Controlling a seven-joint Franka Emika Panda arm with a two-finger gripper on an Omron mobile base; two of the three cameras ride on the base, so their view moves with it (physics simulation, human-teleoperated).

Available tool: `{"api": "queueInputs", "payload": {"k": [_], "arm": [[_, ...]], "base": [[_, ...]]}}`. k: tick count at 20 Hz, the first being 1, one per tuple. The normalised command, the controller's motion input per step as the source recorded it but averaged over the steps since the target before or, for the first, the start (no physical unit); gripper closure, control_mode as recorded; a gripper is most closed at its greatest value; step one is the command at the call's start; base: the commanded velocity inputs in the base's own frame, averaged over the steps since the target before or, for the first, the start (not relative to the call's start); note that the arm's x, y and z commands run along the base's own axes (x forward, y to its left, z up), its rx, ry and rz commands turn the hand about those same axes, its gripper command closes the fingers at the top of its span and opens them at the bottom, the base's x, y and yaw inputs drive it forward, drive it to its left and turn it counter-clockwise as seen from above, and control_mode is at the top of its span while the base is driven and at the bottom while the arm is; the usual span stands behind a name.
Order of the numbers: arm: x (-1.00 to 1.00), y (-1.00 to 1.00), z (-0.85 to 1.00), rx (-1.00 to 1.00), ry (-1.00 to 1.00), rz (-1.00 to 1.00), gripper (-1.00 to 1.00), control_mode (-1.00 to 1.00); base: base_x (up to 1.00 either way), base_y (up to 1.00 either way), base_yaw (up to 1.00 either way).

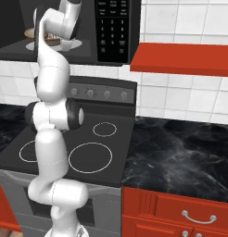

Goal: The microwave is finished heating the fish and sweet potato. Take the bowl containing the food and place it on the dining counter.

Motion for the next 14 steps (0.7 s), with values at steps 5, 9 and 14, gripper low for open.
{"api": "queueInputs", "payload": {"k": [5,9,14], "arm": [[0.14,0.0,0.0,0.0,0.0,0.0,-1.0,-1.0],[0.2,0.01,-0.01,0.0,0.0,0.0,-1.0,-1.0],[-0.19,-0.15,-0.2,0.0,0.0,0.03,-1.0,-1.0]], "base": [[0.0,0.0,0.0],[0.0,0.0,0.0],[0.0,0.0,0.0]]}}
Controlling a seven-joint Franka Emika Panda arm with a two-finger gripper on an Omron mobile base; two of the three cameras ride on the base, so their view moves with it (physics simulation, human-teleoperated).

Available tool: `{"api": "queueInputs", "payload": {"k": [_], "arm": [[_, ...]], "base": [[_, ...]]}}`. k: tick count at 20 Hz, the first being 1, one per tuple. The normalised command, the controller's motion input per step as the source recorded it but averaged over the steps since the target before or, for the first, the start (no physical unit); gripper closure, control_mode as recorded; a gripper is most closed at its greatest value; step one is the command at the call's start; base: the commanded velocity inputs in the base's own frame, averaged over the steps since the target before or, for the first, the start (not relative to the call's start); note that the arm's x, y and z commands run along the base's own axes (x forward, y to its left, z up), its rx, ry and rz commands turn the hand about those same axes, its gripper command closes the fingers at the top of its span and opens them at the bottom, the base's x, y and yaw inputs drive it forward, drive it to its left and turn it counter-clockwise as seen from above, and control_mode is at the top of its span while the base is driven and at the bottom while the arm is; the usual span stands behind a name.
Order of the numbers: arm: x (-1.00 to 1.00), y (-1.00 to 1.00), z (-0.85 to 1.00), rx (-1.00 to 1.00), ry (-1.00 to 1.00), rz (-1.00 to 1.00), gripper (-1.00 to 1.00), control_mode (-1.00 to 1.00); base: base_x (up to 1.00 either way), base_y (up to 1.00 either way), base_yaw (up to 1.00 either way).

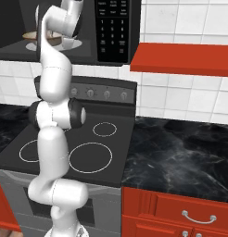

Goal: The microwave is finished heating the fish and sweet potato. Take the bowl containing the food and place it on the dining counter.

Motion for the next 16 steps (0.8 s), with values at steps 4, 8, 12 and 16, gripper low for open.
{"api": "queueInputs", "payload": {"k": [4,8,12,16], "arm": [[0.0,0.01,-0.01,0.0,0.0,0.0,-1.0,-1.0],[0.18,0.19,-0.01,0.0,0.0,0.0,-1.0,-1.0],[0.38,0.34,-0.06,0.0,0.0,-0.02,-1.0,-1.0],[0.35,0.27,-0.07,0.0,0.0,-0.02,1.0,-1.0]], "base": [[0.0,0.0,0.0],[0.0,0.0,0.0],[0.0,0.0,0.0],[0.0,0.0,0.0]]}}
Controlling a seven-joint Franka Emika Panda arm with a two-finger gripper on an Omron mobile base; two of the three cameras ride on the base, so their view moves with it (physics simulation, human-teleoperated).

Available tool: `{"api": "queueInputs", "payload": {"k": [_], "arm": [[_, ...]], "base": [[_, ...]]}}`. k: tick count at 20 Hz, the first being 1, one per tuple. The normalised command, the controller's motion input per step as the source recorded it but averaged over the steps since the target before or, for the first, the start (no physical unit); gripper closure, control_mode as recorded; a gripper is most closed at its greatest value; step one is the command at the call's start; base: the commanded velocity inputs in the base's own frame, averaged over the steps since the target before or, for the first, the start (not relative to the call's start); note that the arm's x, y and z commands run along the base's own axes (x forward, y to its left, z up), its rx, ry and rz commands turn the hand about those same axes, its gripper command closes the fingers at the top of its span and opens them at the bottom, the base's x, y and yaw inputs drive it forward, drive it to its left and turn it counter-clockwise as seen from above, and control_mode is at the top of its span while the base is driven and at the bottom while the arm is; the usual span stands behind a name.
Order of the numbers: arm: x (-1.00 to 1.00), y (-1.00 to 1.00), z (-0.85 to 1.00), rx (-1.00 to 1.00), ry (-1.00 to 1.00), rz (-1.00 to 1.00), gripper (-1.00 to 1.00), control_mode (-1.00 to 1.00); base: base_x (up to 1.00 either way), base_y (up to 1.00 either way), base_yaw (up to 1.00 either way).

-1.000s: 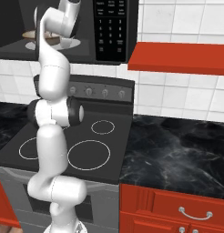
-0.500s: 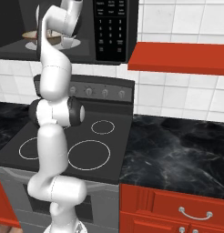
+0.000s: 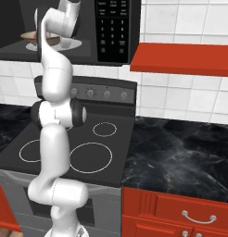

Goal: The microwave is finished heating the fish and sweet potato. Take the bowl containing the food and place it on the dining counter.

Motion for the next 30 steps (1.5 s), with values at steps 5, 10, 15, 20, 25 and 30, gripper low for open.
{"api": "queueInputs", "payload": {"k": [5,10,15,20,25,30], "arm": [[0.06,0.04,0.0,0.0,0.0,0.0,1.0,-1.0],[0.0,0.0,0.0,0.0,0.0,0.0,1.0,-1.0],[-0.16,0.0,0.0,0.0,0.0,0.0,1.0,-1.0],[-0.33,0.0,0.0,0.0,-0.02,0.0,1.0,-1.0],[-0.43,0.0,-0.14,0.0,-0.04,0.0,1.0,-1.0],[-0.55,0.0,-0.16,0.0,-0.11,0.0,1.0,-1.0]], "base": [[0.0,0.0,0.0],[0.0,0.0,0.0],[0.0,0.0,0.0],[0.0,0.0,0.0],[0.0,0.0,0.0],[0.0,0.0,0.0]]}}
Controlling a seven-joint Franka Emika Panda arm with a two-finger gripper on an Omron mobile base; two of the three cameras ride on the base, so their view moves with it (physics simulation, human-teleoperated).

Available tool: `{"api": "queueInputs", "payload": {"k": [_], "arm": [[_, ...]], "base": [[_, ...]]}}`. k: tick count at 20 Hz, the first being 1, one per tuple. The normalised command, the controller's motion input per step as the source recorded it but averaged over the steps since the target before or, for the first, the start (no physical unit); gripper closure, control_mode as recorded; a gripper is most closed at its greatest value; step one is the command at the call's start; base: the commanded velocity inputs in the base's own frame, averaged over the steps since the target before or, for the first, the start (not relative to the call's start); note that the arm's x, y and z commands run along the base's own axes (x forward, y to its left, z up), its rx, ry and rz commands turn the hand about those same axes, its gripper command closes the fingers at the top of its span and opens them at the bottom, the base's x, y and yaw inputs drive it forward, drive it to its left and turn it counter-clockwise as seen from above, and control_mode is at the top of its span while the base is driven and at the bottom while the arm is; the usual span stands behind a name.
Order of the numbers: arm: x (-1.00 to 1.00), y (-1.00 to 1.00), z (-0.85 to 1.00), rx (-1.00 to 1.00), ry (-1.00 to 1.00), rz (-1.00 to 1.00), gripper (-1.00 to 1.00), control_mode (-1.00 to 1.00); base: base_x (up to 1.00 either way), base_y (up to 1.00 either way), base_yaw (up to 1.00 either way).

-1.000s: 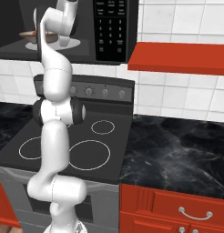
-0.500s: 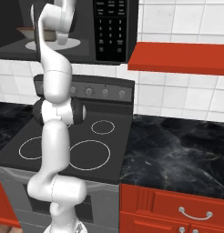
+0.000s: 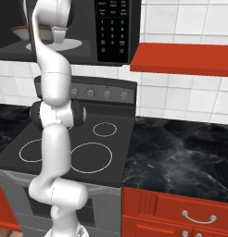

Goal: The microwave is finished heating the fish and sweet potato. Take the bowl containing the food and place it on the dining counter.

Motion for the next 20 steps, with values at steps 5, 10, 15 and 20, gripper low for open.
{"api": "queueInputs", "payload": {"k": [5,10,15,20], "arm": [[-0.3,-0.02,-0.12,0.0,-0.12,0.0,1.0,-1.0],[-0.41,-0.02,-0.13,-0.01,-0.03,0.0,1.0,-1.0],[-0.77,-0.06,-0.16,0.0,-0.13,0.0,1.0,-1.0],[-0.91,-0.2,-0.28,0.0,-0.15,0.0,1.0,-1.0]], "base": [[0.0,0.0,0.0],[0.0,0.0,0.0],[0.0,0.0,0.0],[0.0,0.0,0.0]]}}
